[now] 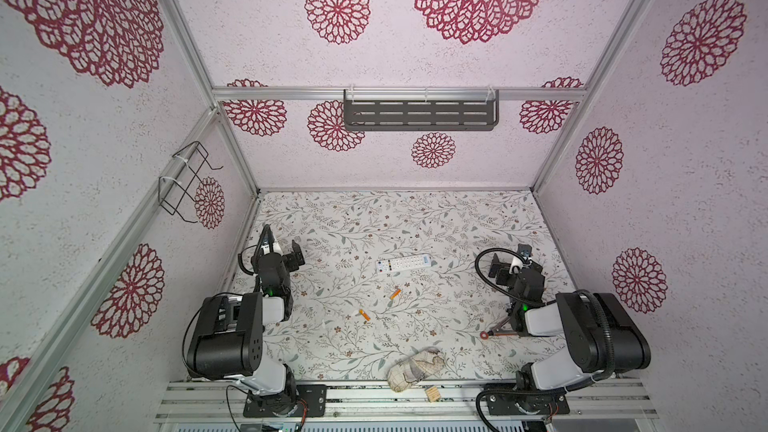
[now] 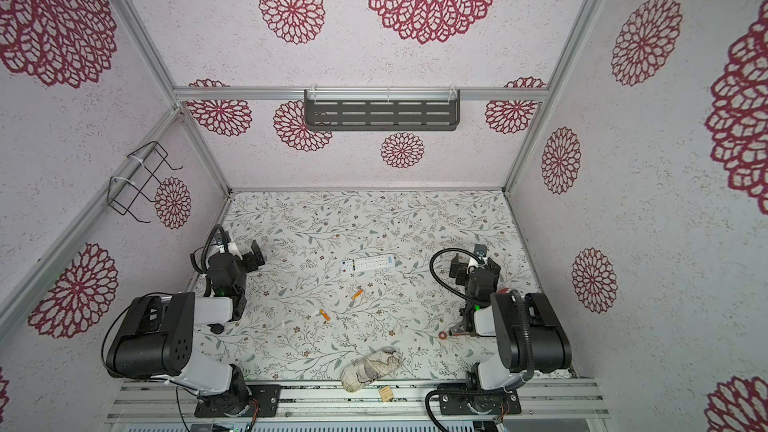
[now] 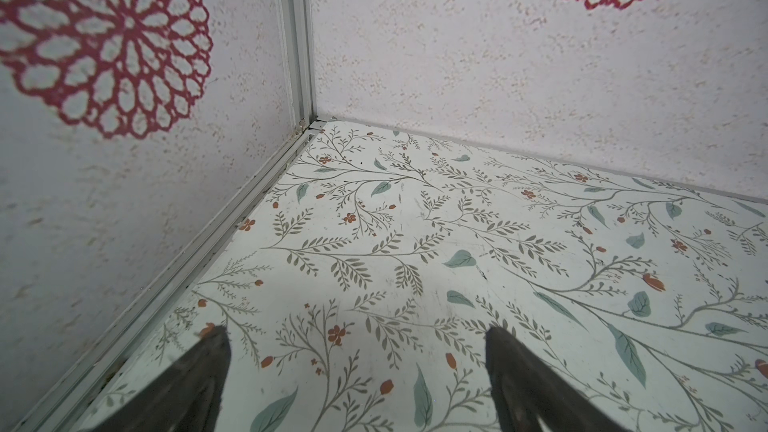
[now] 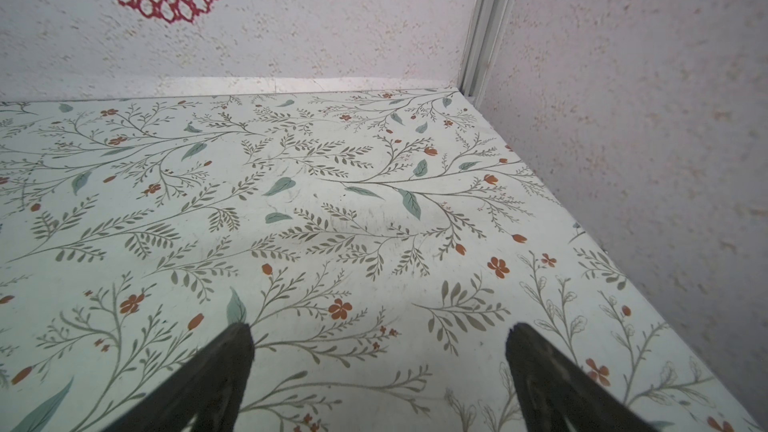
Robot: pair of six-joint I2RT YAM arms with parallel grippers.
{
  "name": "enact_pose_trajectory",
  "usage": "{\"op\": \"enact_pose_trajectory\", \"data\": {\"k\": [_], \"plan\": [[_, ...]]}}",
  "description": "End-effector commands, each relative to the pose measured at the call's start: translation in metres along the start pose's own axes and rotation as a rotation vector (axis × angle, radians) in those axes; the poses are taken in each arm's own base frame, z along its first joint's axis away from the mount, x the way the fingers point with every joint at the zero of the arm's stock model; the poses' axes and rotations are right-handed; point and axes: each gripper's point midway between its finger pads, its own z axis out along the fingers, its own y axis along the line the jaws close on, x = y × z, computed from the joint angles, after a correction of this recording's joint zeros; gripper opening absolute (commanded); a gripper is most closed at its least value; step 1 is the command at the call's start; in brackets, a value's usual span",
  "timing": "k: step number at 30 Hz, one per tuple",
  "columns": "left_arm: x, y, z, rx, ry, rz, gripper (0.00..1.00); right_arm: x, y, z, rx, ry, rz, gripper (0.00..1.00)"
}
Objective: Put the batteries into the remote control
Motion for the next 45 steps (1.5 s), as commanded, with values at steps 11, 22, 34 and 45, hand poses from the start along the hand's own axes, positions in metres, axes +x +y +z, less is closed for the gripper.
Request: {"op": "enact_pose_trajectory", "data": {"k": [11, 22, 34, 45], "plan": [[-0.041, 0.008, -0.008, -0.244, 0.235, -0.066, 0.98, -0.067, 0.089, -0.006, -0.423, 0.061, -0.180, 0.99], [-0.065, -0.053, -0.094, -0.072, 0.523, -0.161, 0.98, -0.040, 0.214, -0.051, -0.931, 0.276, -0.549, 0.99], [-0.077, -0.091, -0.189, 0.395, 0.577, -0.129, 0.98, 0.003, 0.295, -0.061, -1.100, 0.513, -0.934, 0.99], [-0.077, -0.083, -0.206, 0.442, 0.497, -0.098, 0.98, 0.036, 0.291, -0.023, -0.992, 0.661, -1.089, 0.99]]}}
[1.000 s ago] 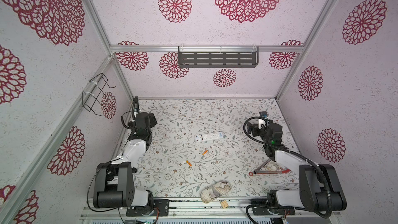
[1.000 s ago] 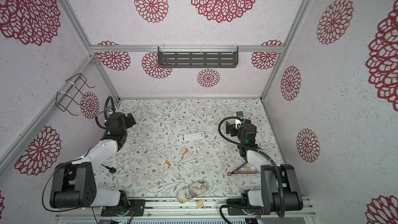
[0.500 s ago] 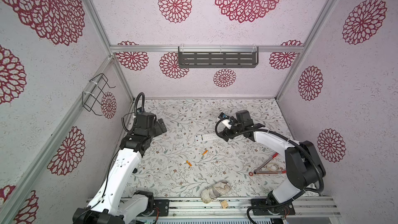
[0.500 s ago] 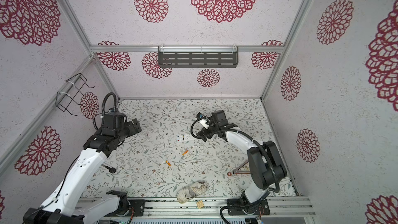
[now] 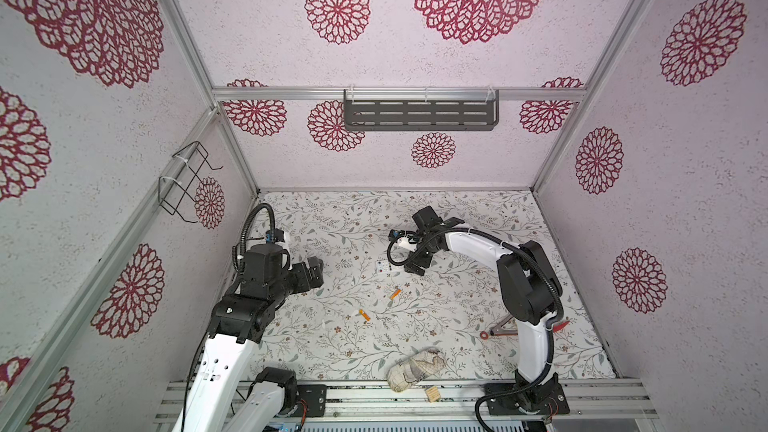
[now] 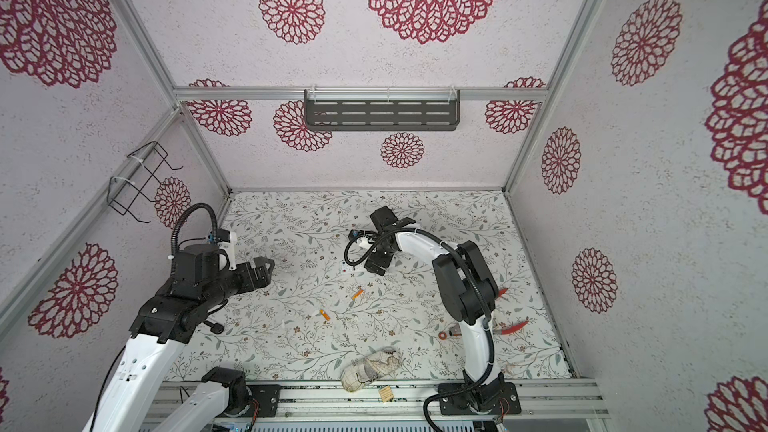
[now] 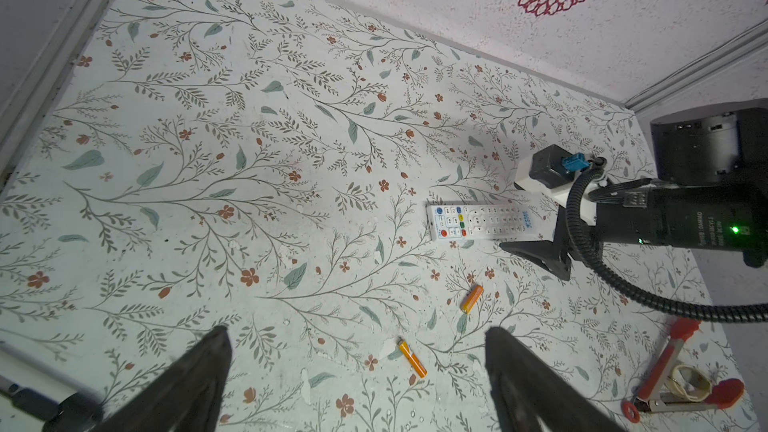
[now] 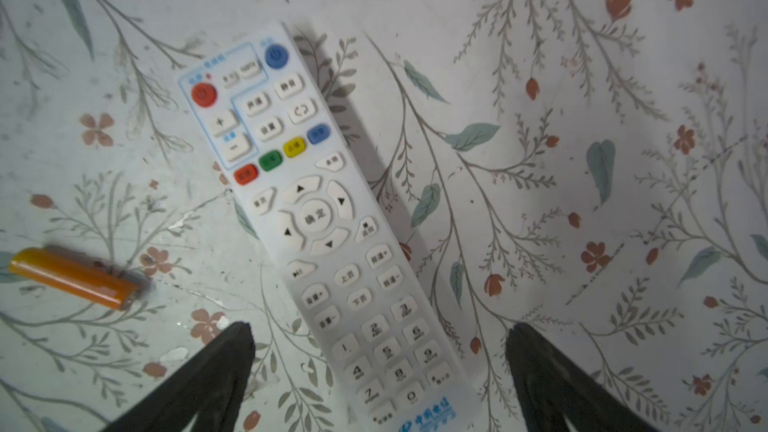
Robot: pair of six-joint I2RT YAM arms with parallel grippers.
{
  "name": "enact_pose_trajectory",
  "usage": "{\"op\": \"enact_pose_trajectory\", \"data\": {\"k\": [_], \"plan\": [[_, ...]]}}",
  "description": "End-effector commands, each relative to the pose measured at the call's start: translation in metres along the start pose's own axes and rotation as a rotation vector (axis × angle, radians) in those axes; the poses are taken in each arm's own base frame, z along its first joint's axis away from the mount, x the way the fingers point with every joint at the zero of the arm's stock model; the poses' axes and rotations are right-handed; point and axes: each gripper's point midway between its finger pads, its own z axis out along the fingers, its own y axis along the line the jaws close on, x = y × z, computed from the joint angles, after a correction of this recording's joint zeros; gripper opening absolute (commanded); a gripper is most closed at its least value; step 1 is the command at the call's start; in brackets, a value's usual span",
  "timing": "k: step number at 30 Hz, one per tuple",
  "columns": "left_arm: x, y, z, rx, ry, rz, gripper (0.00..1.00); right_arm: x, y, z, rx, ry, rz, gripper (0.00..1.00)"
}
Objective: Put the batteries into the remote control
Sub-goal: 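Reach the right gripper over the white remote and grasp it, then lift the remote upright with the right gripper while the left gripper approaches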
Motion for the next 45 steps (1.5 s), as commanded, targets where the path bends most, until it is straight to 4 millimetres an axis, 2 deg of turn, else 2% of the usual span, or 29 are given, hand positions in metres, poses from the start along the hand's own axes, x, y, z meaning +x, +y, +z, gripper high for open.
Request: {"op": "enact_pose_trajectory", "data": {"k": [1, 7, 12, 14, 17, 20, 22, 27, 32, 36, 38, 42, 45], "plan": [[-0.001, -0.005, -0.003, 0.032, -0.011, 0.030, 0.97, 0.012, -0.006, -0.002, 0.017, 0.071, -0.043, 0.99], [0.001, -0.006, 0.002, 0.037, -0.001, 0.031, 0.98, 0.017, -0.011, 0.007, 0.021, 0.094, -0.055, 0.94], [0.001, -0.008, 0.004, 0.046, 0.002, 0.026, 0.98, 0.020, -0.012, 0.011, 0.016, 0.108, -0.055, 0.72], [0.000, -0.012, 0.004, 0.072, -0.001, 0.024, 0.98, 0.021, -0.009, 0.011, 0.005, 0.105, -0.052, 0.64], [-0.001, -0.023, 0.002, 0.133, -0.011, 0.000, 0.98, 0.019, -0.002, 0.010, -0.026, 0.094, -0.030, 0.46], [-0.004, -0.035, 0.002, 0.207, -0.038, -0.026, 0.98, 0.015, 0.008, 0.004, -0.068, 0.061, 0.007, 0.35], [-0.007, -0.042, 0.001, 0.257, -0.060, -0.043, 0.98, 0.007, 0.014, -0.004, -0.094, 0.014, 0.037, 0.34], [-0.019, -0.068, -0.001, 0.396, -0.153, -0.075, 0.98, -0.028, 0.021, -0.042, -0.136, -0.187, 0.169, 0.33], [-0.015, -0.105, 0.003, 0.534, -0.197, -0.004, 0.98, -0.060, 0.039, -0.087, -0.269, -0.383, 0.326, 0.33], [-0.008, -0.134, -0.001, 0.647, -0.191, 0.080, 0.98, -0.079, 0.055, -0.135, -0.394, -0.561, 0.396, 0.32], [-0.008, -0.144, -0.006, 0.696, -0.193, 0.105, 0.98, -0.086, 0.063, -0.168, -0.508, -0.685, 0.442, 0.33], [-0.013, -0.165, -0.031, 0.838, -0.230, 0.164, 0.98, -0.097, 0.078, -0.223, -0.716, -0.870, 0.500, 0.33], [-0.015, -0.179, -0.051, 0.952, -0.257, 0.201, 0.98, -0.099, 0.095, -0.264, -0.832, -1.007, 0.468, 0.33]]}}
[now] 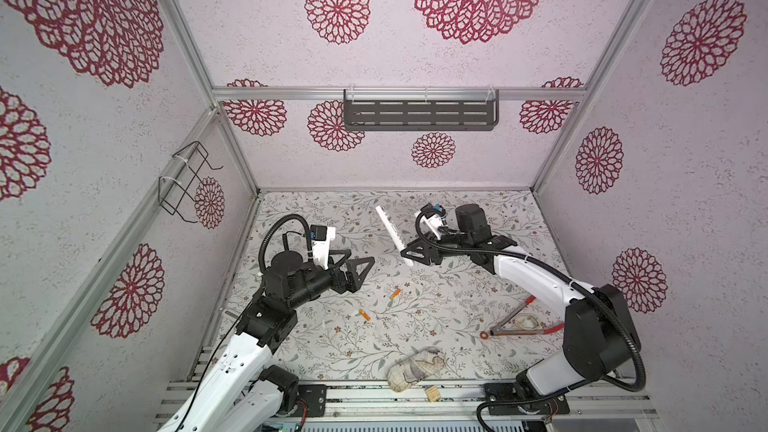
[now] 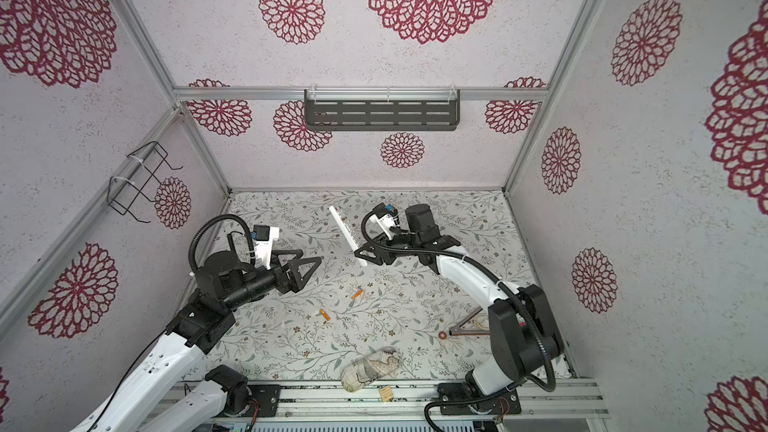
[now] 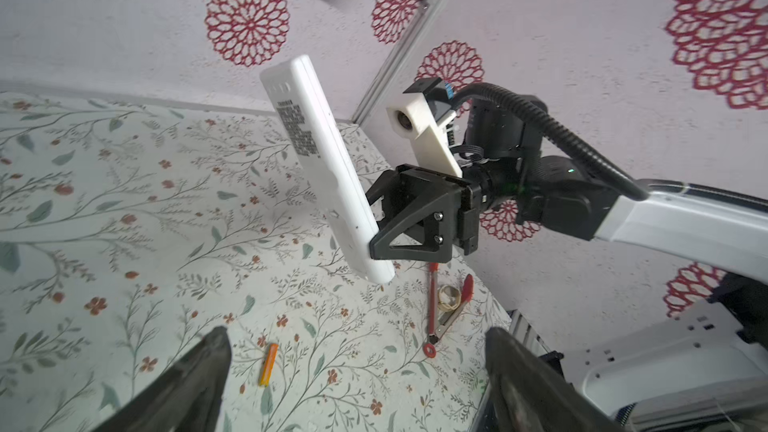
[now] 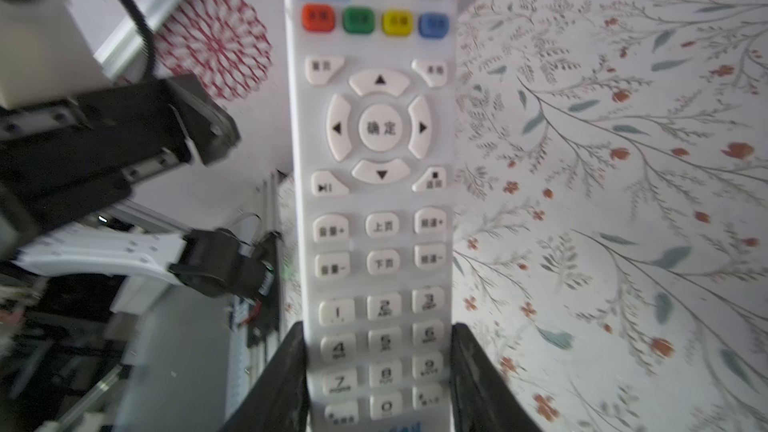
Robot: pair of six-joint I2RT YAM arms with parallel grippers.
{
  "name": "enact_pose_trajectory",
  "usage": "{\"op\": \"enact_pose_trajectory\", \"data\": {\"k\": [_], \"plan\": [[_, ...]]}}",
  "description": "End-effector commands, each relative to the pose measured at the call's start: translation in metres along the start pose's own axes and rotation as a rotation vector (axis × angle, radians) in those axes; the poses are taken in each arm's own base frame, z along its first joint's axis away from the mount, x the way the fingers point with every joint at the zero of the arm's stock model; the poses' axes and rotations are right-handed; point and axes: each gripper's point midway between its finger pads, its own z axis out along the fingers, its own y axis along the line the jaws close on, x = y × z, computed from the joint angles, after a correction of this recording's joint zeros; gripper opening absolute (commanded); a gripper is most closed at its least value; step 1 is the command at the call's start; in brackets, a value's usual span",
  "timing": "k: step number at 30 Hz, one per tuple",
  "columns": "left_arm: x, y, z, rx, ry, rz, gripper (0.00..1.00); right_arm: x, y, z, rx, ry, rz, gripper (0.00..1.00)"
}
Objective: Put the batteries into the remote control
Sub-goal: 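Lift the remote upright with the right gripper while the left gripper approaches, then tilt the remote toward the left gripper and close the left gripper on it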
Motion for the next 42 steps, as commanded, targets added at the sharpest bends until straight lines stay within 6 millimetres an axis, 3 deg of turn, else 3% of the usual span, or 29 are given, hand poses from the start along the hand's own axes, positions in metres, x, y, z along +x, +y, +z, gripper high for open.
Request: {"op": "enact_pose_trajectory", "data": {"k": [1, 7, 10, 16, 22, 28, 31, 35, 40, 42], "plan": [[-0.022, -0.045, -0.008, 0.209, -0.068, 0.100, 0.98, -0.036, 0.089, -0.026, -0.354, -0.128, -0.021, 0.33], [-0.033, -0.067, -0.006, 0.341, -0.103, 0.167, 0.97, -0.043, 0.152, -0.059, -0.617, -0.176, 0.000, 0.33], [-0.042, -0.068, 0.003, 0.349, -0.108, 0.197, 0.98, -0.038, 0.160, -0.053, -0.644, -0.138, 0.017, 0.31], [-0.067, -0.068, 0.024, 0.418, -0.109, 0.212, 0.97, -0.041, 0.167, -0.053, -0.661, -0.123, 0.008, 0.31], [-0.101, -0.072, 0.015, 0.619, -0.184, 0.140, 0.98, -0.043, 0.168, -0.052, -0.664, -0.116, -0.002, 0.31], [-0.113, -0.080, 0.019, 0.808, -0.143, 0.100, 0.98, -0.044, 0.167, -0.048, -0.667, -0.109, -0.010, 0.30], [-0.114, -0.079, 0.033, 0.835, -0.093, 0.086, 0.98, -0.045, 0.167, -0.046, -0.670, -0.102, -0.015, 0.31], [-0.120, -0.081, 0.035, 0.840, -0.111, 0.116, 0.99, -0.047, 0.165, -0.043, -0.670, -0.104, -0.009, 0.30], [-0.118, -0.079, 0.040, 0.845, -0.086, 0.109, 0.69, -0.052, 0.164, -0.042, -0.673, -0.107, -0.012, 0.30], [-0.119, -0.078, 0.041, 0.844, -0.091, 0.113, 0.62, -0.054, 0.165, -0.042, -0.675, -0.107, -0.015, 0.31]]}}
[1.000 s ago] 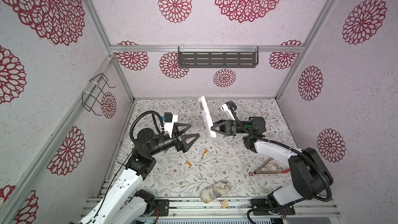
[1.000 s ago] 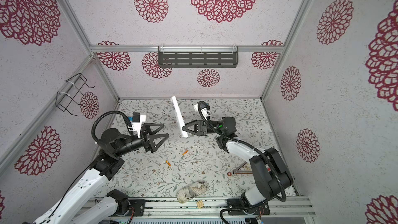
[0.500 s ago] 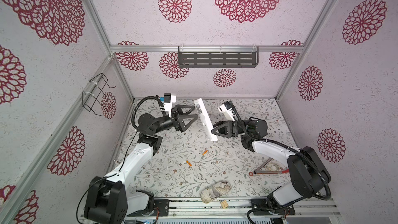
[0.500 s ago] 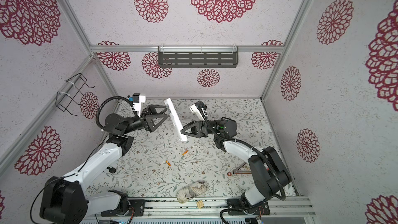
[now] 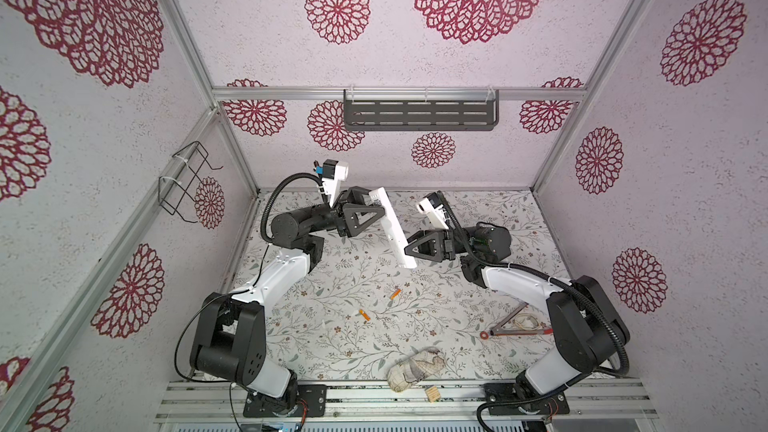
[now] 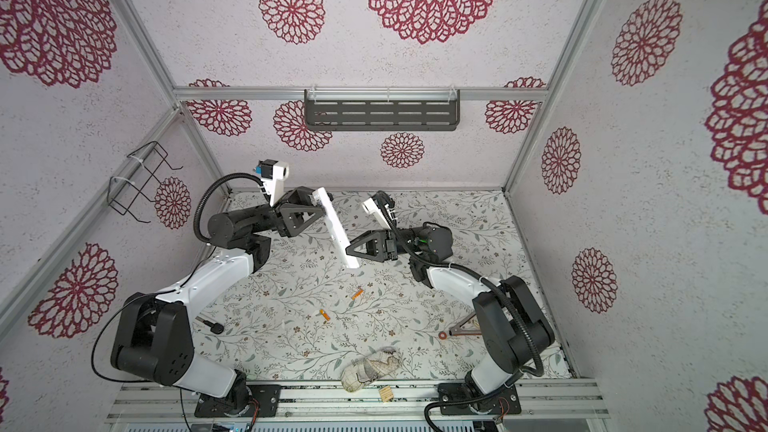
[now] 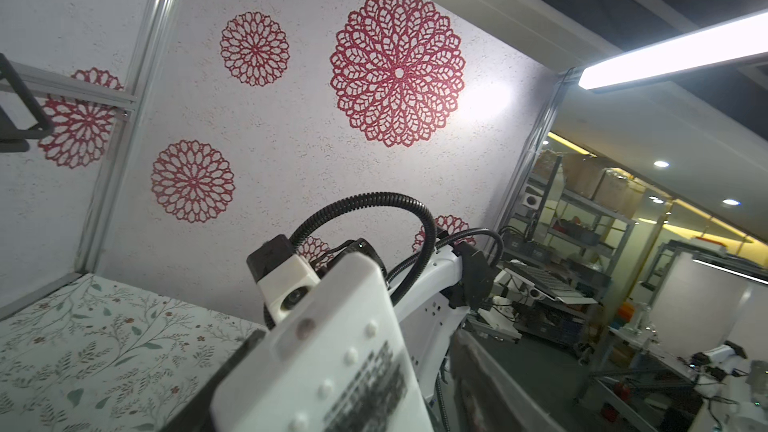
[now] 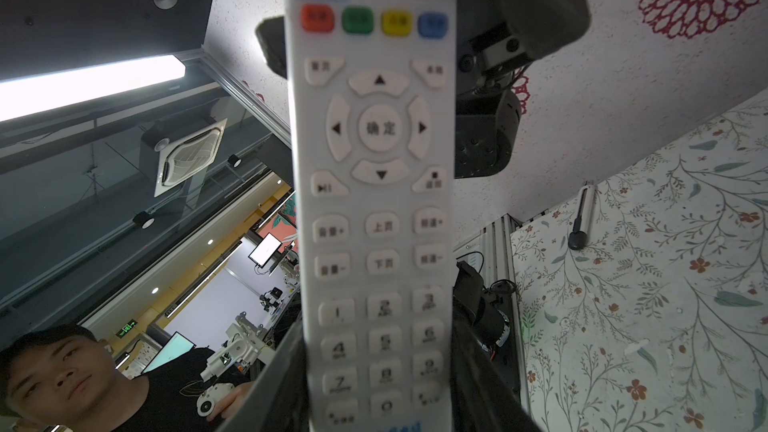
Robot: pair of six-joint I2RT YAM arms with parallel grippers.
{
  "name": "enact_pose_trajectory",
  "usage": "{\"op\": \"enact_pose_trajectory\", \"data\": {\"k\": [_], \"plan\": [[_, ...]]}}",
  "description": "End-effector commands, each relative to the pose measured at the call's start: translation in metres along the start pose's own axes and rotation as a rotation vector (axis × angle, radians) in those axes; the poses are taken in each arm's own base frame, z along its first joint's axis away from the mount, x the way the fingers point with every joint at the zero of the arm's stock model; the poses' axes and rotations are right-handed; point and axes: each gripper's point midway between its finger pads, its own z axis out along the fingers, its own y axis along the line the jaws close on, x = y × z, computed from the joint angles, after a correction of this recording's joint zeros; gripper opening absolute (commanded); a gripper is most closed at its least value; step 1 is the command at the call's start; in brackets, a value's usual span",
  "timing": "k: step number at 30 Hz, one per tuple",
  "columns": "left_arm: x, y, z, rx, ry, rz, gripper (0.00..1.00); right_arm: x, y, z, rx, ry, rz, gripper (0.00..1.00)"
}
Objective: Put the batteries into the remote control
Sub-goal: 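Tilt the remote toward the left gripper and close the left gripper on it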
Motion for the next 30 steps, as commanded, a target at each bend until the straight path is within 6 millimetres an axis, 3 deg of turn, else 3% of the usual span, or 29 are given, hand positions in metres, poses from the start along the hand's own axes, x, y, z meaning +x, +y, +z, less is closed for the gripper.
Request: {"op": "enact_pose_trajectory", "data": {"k": [1, 16, 20, 24, 28, 30], "plan": [[0.001, -0.006, 0.002, 0.031, 0.018, 0.023, 0.59, -0.009, 0.028, 0.004, -0.057, -0.003, -0.162, 0.31], [-0.003, -0.011, 0.013, 0.062, 0.024, 0.042, 0.25, -0.016, 0.023, 0.008, -0.064, -0.003, -0.143, 0.33], [-0.003, -0.010, 0.012, 0.060, 0.022, 0.039, 0.21, -0.017, 0.022, 0.009, -0.064, -0.002, -0.143, 0.33], [0.001, -0.004, 0.011, 0.049, 0.018, 0.023, 0.02, -0.017, 0.018, 0.008, -0.060, -0.007, -0.128, 0.33], [0.000, 0.003, 0.007, 0.029, -0.001, 0.003, 0.03, -0.014, 0.017, 0.008, -0.057, 0.006, -0.144, 0.40], [-0.007, 0.009, 0.002, 0.002, -0.039, -0.012, 0.03, -0.013, 0.016, 0.006, -0.051, 0.009, -0.178, 0.51]]}}
